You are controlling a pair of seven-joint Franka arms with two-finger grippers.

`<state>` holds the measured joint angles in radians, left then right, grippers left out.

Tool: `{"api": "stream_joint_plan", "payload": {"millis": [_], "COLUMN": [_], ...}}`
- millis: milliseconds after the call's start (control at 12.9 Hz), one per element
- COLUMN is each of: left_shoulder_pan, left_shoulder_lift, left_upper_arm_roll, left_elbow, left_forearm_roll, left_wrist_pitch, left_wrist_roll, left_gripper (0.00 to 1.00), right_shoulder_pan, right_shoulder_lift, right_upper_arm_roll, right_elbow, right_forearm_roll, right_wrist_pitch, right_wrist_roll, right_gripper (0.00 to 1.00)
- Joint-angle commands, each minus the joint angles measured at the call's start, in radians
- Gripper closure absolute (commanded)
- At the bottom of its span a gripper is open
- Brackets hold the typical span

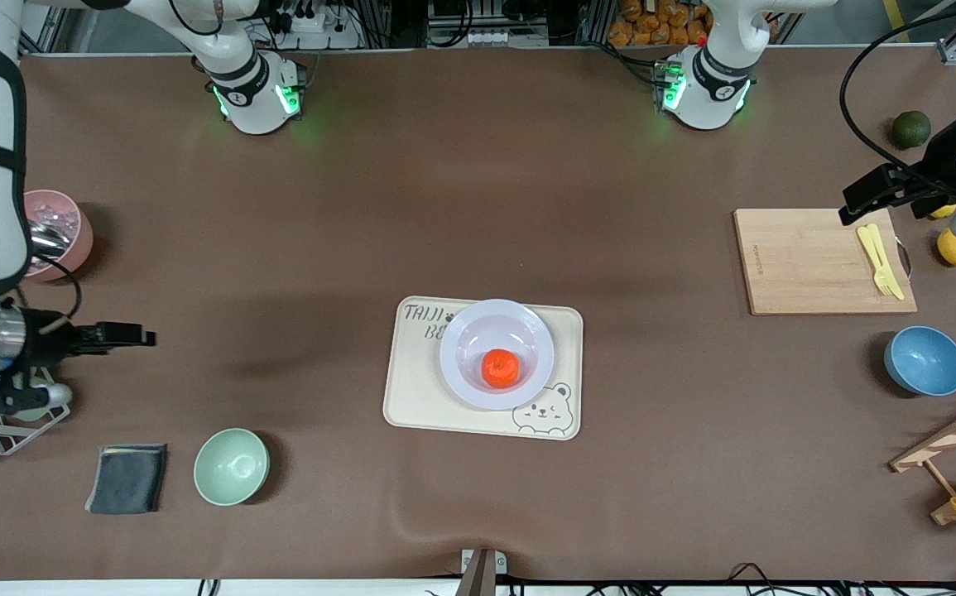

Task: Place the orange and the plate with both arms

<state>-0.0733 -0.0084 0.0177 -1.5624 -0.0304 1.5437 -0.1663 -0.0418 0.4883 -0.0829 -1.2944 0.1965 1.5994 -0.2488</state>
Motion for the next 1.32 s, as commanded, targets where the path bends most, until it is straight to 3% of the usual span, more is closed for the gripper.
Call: {"api": "stream_joint_plan", "payload": {"millis": [0, 311, 932, 1242], "left_shoulder_pan": [0.006, 0.009, 0.003, 0.007], "left_shoulder_lift": [-0.008, -0.025, -0.015, -0.015], "left_upper_arm_roll": [0.002, -0.01, -0.01, -0.01], "left_elbow": [0.015, 0.004, 0.036, 0.036], "left_forearm_roll": [-0.006, -0.008, 0.041, 0.041], "left_wrist_pitch": [-0.011, -0.034, -0.036, -0.036], "left_wrist_roll": [0.018, 0.022, 0.021, 0.021], "left_gripper": [0.0, 0.0, 0.0, 0.0], "right_shoulder_pan": [0.002, 0.005, 0.002, 0.002], "right_shoulder_lift": [-0.091, -0.177, -0.43, -0.481], "right_upper_arm_roll": [0.002, 0.003, 0.005, 0.005], "right_elbow": [-0.023, -0.049, -0.342, -0.353], "right_forearm_roll": [-0.095, -0.118, -0.14, -0.161], "right_wrist_pitch": [0.028, 0.02, 0.144, 0.103], "right_wrist_roll": [0.02, 0.144, 0.137, 0.138], "right_gripper": [0.0, 0.0, 0.0, 0.0]}}
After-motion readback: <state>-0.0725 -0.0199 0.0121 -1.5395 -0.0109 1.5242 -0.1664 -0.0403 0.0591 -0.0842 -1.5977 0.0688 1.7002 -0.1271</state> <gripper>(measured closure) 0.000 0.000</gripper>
